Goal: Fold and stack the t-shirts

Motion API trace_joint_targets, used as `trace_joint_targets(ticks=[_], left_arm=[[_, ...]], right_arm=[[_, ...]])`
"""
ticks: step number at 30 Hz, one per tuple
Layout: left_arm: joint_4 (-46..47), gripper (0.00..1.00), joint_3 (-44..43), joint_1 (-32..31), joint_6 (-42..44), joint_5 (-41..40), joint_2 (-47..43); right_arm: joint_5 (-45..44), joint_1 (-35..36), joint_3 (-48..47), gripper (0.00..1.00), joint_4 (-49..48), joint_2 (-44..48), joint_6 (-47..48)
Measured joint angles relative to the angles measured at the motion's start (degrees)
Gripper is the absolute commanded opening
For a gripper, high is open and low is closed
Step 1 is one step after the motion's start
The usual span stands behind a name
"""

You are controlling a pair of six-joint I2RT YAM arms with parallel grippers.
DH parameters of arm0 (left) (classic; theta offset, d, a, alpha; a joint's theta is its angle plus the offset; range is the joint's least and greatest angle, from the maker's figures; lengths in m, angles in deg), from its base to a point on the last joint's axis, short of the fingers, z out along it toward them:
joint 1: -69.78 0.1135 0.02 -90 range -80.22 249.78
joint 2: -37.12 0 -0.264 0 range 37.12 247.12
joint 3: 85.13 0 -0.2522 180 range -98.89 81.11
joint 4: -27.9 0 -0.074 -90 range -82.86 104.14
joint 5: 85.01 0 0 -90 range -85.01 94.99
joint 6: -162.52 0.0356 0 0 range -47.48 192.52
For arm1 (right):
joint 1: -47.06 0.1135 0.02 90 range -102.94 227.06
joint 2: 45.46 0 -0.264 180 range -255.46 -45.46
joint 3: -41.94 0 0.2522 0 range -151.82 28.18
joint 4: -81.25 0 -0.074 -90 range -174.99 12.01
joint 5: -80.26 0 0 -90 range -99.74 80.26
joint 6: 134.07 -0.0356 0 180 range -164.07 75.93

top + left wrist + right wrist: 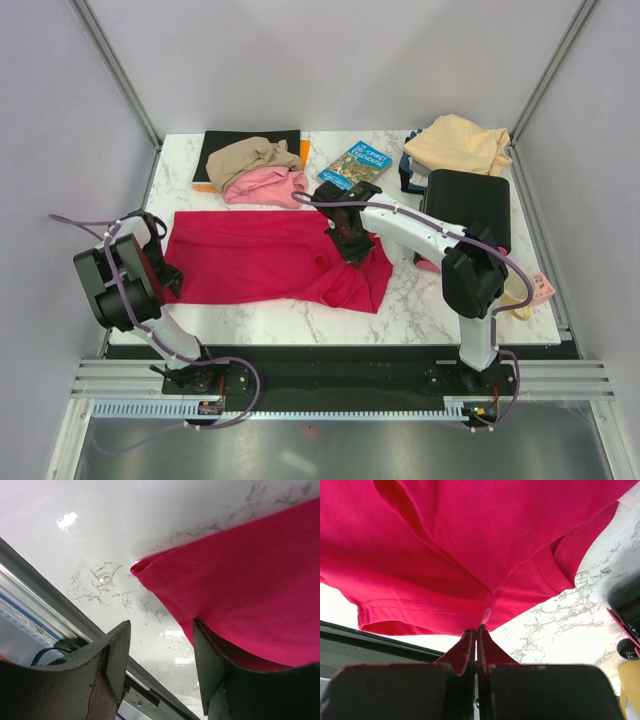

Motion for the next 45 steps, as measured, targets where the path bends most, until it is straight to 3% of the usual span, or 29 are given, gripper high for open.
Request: trace_joint_targets(ticks=[18,30,40,41,45], left_arm=[[0.6,0.59,-1.3,0.9,-1.5,-3.8,0.7],[0.6,0.5,-3.9,0.8,-1.8,-4.9,4.4],[0.8,0.53,-3.6,0.8,-1.7,-4.8,4.5],[1.1,0.51,-3.3,0.8,-1.7,-4.8,4.1],[2.5,0.25,-2.4,0.8,-1.6,-4.2,3.4]], right_arm=[[2.4,-4.4,0.0,0.0,-0.2,-0.2,0.2],[4.2,-4.6,0.0,0.0,-0.2,-0.2,0.2],[4.9,-5.6,0.0,0.0,-0.2,-0.2,0.2],[5.0,-5.7,0.0,0.0,-0.2,-0.2,0.2],[5.9,-6.5,0.0,0.0,-0.2,-0.2,0.1]])
